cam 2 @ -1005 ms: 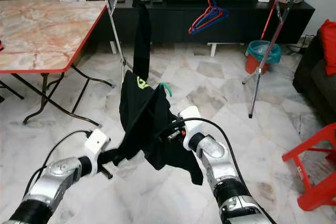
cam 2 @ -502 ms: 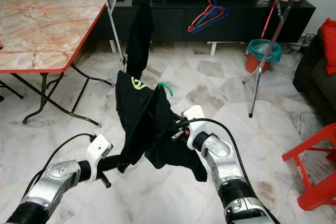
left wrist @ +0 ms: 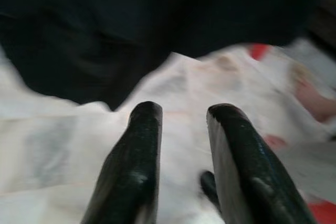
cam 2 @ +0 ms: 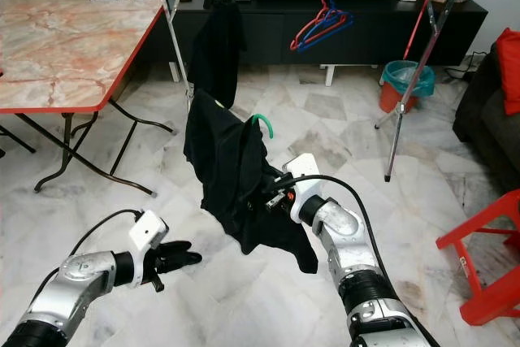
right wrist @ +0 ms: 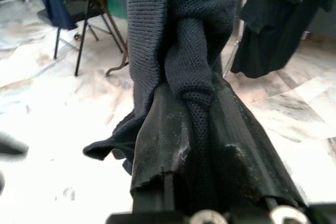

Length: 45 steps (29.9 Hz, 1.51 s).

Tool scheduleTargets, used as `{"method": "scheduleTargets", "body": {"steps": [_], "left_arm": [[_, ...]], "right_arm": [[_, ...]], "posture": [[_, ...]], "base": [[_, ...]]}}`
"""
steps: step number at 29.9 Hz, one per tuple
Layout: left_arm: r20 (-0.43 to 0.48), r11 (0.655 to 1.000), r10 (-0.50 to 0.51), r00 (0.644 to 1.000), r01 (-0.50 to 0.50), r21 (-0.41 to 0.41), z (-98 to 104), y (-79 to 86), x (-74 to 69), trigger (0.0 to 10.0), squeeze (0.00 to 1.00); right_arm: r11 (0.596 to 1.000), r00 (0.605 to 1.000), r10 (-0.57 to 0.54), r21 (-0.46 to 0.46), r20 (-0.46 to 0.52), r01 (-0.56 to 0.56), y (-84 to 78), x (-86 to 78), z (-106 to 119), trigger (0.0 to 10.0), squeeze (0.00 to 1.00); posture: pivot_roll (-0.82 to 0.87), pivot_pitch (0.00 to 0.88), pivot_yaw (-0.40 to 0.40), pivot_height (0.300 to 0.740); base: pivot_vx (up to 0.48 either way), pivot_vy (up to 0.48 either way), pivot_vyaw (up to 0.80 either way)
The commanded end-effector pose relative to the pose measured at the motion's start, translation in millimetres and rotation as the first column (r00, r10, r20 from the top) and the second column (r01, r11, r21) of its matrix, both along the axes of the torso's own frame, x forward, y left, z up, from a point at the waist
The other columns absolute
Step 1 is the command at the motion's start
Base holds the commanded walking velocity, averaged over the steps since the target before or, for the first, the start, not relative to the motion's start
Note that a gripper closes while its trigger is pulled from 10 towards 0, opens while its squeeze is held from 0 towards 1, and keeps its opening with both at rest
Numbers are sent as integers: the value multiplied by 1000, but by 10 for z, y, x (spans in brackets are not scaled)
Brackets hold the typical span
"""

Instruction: Hang hanger

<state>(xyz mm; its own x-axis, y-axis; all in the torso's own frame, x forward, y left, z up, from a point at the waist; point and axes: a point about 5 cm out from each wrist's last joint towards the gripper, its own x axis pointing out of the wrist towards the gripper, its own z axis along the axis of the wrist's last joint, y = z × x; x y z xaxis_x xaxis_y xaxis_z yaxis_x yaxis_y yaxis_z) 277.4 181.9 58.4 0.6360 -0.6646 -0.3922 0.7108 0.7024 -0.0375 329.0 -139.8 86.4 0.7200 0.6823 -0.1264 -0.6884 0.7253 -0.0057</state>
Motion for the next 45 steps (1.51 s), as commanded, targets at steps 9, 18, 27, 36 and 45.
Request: {"method": "scheduleTargets", "body": {"steps": [9, 18, 27, 36, 45], "left_arm": [[263, 981, 189, 946, -172, -89, 695, 407, 261, 10000, 1000], [121, 986, -120, 985, 133, -103, 583, 35, 24, 10000, 1000], [80, 977, -190, 979, 196, -88, 528, -84, -38, 10000, 0], [24, 940, -321, 947, 322, -115, 555, -130, -152, 10000, 0], [-14, 854, -494, 869, 483, -192, 657, -207, -305, 10000, 1000]], "right_arm": [[973, 989, 144, -177, -20, -145, -320, -53, 29, 10000, 0], [882, 905, 402, -206, -138, -423, -480, -208, 70, 10000, 0], [782, 798, 573, -169, -184, -600, -450, -318, 93, 10000, 0], [708, 725, 651, -164, -226, -687, -413, -346, 87, 10000, 0], [673, 694, 680, -174, -236, -719, -369, -358, 77, 10000, 0]], "posture": [[0, 0, 10, 740], [-20, 0, 0, 740], [-12, 0, -24, 740], [-1, 0, -43, 740], [1, 0, -41, 740]], "base": [[0, 0, 0], [0, 0, 0], [0, 0, 0], [0, 0, 0], [0, 0, 0]]}}
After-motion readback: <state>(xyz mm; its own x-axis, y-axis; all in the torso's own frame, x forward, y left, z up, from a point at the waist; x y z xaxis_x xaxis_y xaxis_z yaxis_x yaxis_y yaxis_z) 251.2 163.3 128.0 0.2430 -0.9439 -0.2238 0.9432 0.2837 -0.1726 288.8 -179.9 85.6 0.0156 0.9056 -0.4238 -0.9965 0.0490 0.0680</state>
